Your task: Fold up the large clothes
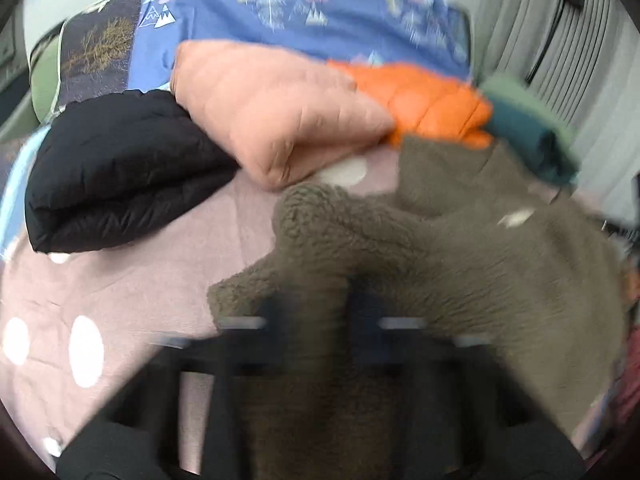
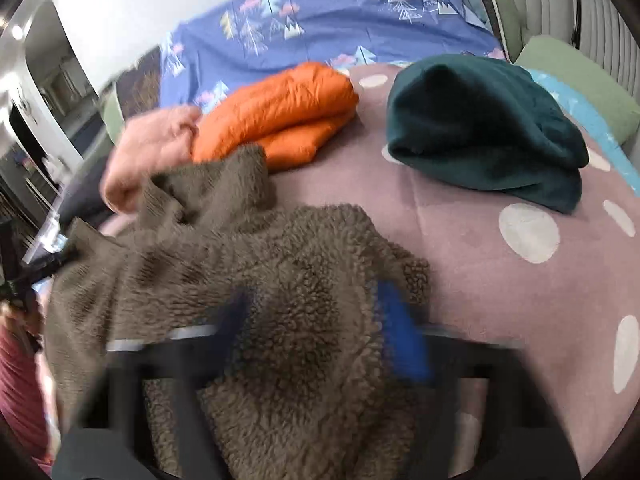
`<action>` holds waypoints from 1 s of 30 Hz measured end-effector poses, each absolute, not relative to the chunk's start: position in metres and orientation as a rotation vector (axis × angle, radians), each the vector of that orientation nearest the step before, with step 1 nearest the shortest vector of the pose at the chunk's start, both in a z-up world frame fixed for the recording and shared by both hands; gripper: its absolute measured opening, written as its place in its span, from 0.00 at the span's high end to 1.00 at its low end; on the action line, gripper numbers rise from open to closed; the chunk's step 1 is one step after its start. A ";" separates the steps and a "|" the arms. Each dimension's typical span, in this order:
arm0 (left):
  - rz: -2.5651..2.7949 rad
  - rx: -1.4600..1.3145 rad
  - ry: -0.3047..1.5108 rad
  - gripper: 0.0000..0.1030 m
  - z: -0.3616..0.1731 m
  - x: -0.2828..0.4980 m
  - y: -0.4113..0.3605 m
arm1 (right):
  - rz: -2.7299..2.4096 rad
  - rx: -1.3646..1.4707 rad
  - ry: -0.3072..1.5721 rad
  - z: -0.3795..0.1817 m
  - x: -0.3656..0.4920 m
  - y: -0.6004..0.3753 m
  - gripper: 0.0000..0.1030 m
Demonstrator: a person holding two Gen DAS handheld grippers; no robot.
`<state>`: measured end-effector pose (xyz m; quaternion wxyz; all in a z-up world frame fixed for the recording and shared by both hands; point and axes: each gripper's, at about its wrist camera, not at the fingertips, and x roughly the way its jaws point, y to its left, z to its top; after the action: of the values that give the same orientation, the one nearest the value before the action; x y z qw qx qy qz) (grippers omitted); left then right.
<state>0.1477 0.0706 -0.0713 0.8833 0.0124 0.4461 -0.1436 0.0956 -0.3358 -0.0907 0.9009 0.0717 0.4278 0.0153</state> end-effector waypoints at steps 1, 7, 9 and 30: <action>-0.290 0.027 0.900 0.88 -0.069 0.144 0.070 | 0.022 0.161 0.844 -0.084 0.090 -0.337 0.91; -0.297 -0.129 0.661 0.89 -0.011 0.126 0.098 | -0.040 0.236 0.615 -0.030 0.065 -0.358 0.93; -0.269 -0.099 0.648 0.86 -0.011 0.134 0.095 | -0.089 0.199 0.626 -0.037 0.075 -0.354 0.93; -0.389 -0.060 0.697 0.57 -0.014 0.121 0.024 | 0.109 0.124 0.655 -0.043 0.076 -0.234 0.73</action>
<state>0.1212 0.0241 -0.0140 0.9210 -0.0294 0.3391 -0.1895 0.0760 -0.2337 -0.0429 0.9436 0.0607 0.3211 0.0533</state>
